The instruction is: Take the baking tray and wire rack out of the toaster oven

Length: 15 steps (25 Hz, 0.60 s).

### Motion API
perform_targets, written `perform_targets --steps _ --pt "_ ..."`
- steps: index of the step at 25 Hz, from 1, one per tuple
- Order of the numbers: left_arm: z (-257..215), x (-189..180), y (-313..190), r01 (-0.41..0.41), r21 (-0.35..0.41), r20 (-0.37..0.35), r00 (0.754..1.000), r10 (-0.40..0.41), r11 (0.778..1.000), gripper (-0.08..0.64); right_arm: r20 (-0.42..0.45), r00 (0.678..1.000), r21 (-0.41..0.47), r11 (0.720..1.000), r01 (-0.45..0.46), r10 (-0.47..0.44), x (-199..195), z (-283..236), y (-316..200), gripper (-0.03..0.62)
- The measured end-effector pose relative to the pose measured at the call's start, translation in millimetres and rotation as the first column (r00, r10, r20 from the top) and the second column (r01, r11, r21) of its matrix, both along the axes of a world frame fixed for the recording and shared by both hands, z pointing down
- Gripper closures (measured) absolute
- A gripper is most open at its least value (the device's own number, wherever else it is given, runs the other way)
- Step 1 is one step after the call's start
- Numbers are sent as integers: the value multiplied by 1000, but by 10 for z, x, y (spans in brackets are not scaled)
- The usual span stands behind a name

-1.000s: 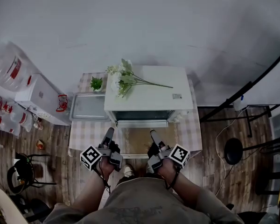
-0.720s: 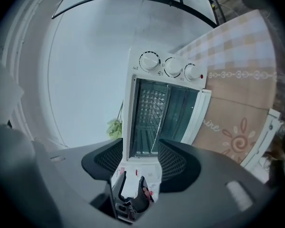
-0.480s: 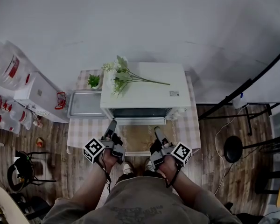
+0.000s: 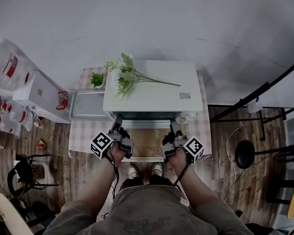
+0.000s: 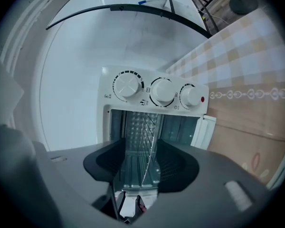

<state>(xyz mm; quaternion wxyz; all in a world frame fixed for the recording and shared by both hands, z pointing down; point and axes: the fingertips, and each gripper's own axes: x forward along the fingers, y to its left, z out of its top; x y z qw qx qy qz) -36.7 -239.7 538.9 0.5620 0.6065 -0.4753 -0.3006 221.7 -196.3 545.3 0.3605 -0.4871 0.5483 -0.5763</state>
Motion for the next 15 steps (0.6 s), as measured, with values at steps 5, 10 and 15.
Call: perform_targets --steps 5,10,15 --pt "137 115 -152 -3 -4 -13 1000 3 1000 373 13 1000 6 1000 -16 16 11 132 -269 370" --pt "246 240 -277 -12 22 -21 1000 12 1000 377 59 997 32 999 -44 42 5 239 -503 356" --pt "355 239 -405 -10 56 -42 999 12 998 377 54 998 76 997 -32 28 -40 342 -704 374"
